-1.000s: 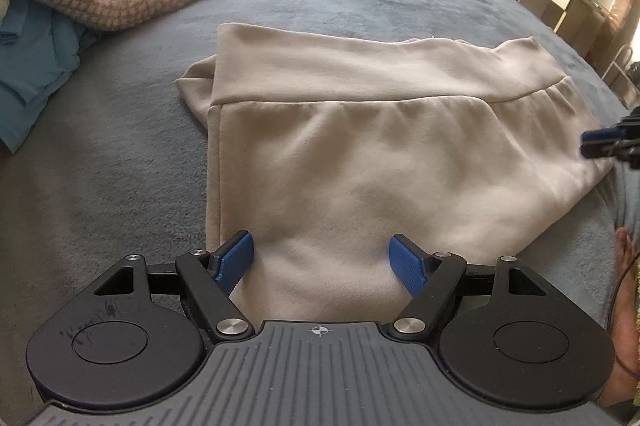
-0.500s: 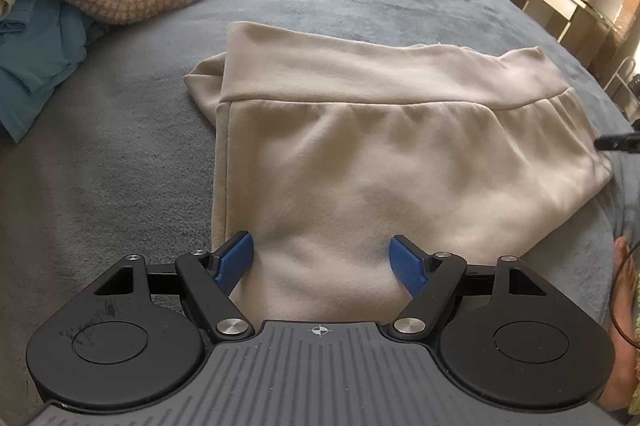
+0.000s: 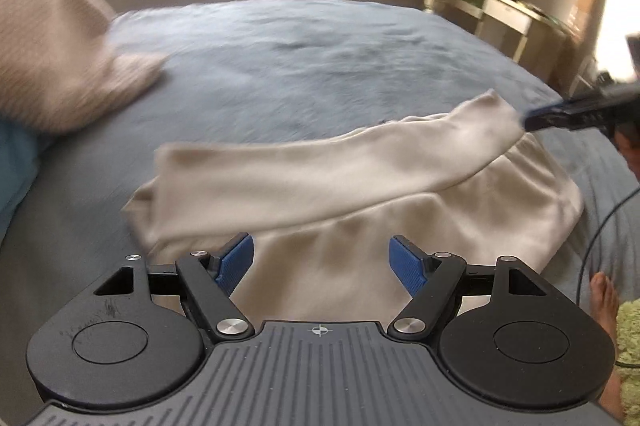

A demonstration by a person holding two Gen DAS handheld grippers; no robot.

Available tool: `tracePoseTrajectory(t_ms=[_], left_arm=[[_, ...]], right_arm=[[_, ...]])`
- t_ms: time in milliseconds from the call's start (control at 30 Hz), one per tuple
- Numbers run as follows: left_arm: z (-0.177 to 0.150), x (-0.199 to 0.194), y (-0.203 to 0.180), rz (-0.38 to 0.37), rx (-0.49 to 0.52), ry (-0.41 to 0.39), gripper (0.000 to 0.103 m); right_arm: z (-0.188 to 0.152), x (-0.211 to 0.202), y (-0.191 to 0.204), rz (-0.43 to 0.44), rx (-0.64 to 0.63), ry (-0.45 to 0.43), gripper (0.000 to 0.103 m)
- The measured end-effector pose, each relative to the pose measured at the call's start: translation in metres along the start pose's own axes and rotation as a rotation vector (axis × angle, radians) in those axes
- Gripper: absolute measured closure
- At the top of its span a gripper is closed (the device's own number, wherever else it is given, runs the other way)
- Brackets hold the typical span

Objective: Fold clothes

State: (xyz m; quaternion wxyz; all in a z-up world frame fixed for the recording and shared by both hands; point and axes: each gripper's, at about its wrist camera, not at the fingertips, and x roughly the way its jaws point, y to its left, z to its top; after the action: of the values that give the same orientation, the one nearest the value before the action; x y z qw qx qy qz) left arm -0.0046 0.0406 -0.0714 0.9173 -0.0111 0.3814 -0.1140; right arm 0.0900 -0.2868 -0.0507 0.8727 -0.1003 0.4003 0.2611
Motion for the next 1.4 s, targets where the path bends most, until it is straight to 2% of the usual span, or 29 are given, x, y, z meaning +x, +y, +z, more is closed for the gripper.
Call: tracePoseTrajectory(t_ms=[267,433,600,833,1100,1400], left_arm=[[0.019,0.032,-0.020,-0.037,0.085,-0.002,0.028],[0.021,0.047,-0.021,-0.051,0.087,0.008,0.028],[0.018,0.065,-0.021,-0.011,0.111,0.019,0.027],[0.020,0.073,-0.017,-0.012,0.080,-0.010,0.024],[0.022,0.085,-0.003,-0.001,0.003,-0.034,0.024],[0.019,0.089,0.001,-0.009,-0.023,-0.069,0.021]], right_arm=[[0.022,0.022,0.045,0.126,-0.134,0.053,0.077],[0.018,0.038,0.050,0.127,-0.163,0.069,0.077],[0.014,0.054,0.055,0.126,-0.192,0.085,0.077],[0.011,0.076,0.061,0.119,-0.228,0.092,0.078],[0.017,0.094,0.054,0.137,-0.188,0.070,0.077],[0.022,0.108,0.050,0.132,-0.128,0.043,0.077]])
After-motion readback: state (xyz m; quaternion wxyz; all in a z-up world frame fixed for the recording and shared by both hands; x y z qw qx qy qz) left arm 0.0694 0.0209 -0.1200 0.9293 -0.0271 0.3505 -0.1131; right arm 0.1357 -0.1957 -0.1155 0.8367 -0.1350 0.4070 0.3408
